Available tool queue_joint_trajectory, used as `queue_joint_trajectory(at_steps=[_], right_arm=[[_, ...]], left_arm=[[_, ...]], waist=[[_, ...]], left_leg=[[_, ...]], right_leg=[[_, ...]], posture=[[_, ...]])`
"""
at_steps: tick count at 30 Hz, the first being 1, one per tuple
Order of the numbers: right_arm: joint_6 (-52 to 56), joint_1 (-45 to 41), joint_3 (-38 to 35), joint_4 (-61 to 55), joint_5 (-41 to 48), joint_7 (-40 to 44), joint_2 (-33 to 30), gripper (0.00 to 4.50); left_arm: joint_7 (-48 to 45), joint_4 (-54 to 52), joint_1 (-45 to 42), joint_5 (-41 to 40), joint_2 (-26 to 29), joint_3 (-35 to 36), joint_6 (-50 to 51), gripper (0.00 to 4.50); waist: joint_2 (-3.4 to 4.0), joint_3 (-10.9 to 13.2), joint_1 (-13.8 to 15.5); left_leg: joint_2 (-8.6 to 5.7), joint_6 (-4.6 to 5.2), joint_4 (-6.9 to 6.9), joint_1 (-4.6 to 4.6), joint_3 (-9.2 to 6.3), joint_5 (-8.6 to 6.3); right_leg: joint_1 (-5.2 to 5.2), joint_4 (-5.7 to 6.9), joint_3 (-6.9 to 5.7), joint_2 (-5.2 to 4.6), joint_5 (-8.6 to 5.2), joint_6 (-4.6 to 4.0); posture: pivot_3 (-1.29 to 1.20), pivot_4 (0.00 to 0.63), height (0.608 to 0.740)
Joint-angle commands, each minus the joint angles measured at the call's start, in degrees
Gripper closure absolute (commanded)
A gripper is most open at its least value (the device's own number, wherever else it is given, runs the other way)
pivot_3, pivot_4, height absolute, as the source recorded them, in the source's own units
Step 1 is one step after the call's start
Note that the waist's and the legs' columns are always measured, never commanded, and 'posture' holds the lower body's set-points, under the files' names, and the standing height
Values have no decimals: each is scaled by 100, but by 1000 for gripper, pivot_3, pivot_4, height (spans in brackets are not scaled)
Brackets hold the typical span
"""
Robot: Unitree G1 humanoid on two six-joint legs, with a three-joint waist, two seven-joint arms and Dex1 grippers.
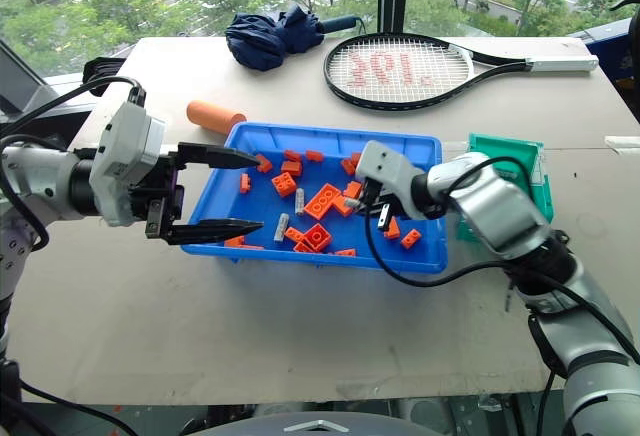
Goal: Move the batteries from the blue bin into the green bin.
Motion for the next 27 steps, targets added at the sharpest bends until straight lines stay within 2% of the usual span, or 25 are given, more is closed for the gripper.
queue_joint_trajectory(at_steps=[1, 8, 13, 20, 22, 24, 27], right_arm=[[727, 64, -1167, -637, 339, -333, -348, 4452], [1415, 628, -2586, -834, 434, -871, -1199, 4452], [1353, 1128, -2934, -658, 344, -1246, -1476, 4452], [929, 1628, -2988, -279, 178, -1653, -1572, 4452], [824, 1656, -2951, -193, 197, -1649, -1623, 3429], [750, 1661, -2932, -142, 234, -1616, -1658, 2737], [559, 1631, -2921, -110, 313, -1562, -1650, 1351]], left_arm=[[194, 53, -466, -241, -359, -151, 15, 0], [141, 417, -1202, -246, -1011, -575, -56, 0], [-65, 620, -1415, -101, -1159, -759, -205, 0], [-189, 718, -1512, -9, -1250, -845, -331, 0], [-195, 720, -1428, 46, -1196, -801, -358, 0], [-194, 706, -1335, 103, -1140, -763, -374, 0], [-160, 665, -1131, 191, -1022, -663, -398, 0]], waist=[[1, 0, 22], [0, 0, 92], [0, 0, 21], [1, 0, 21], [1, 0, 21], [1, 0, 23], [1, 0, 20]], left_leg=[[0, 0, 6, -4, -4, 0], [-13, 3, 23, -11, -14, -1], [-12, 2, 23, -8, -11, -1], [-11, 2, 25, -7, -8, 0], [-10, 2, 26, -6, -8, 0], [-10, 2, 26, -6, -9, 0], [-9, 2, 26, -6, -9, 0]], right_leg=[[0, 3, -3, 1, 0, 0], [2, 15, -12, -4, 0, 0], [1, 22, -7, -1, 0, -1], [1, 26, -3, 1, -1, -1], [1, 27, -3, 1, -1, -1], [1, 27, -4, 1, -1, -1], [1, 26, -4, 1, -1, 0]], posture=[[0, 150, 740], [0, 150, 740], [0, 150, 740], [0, 150, 740], [0, 150, 740], [0, 150, 740], [0, 150, 740]])
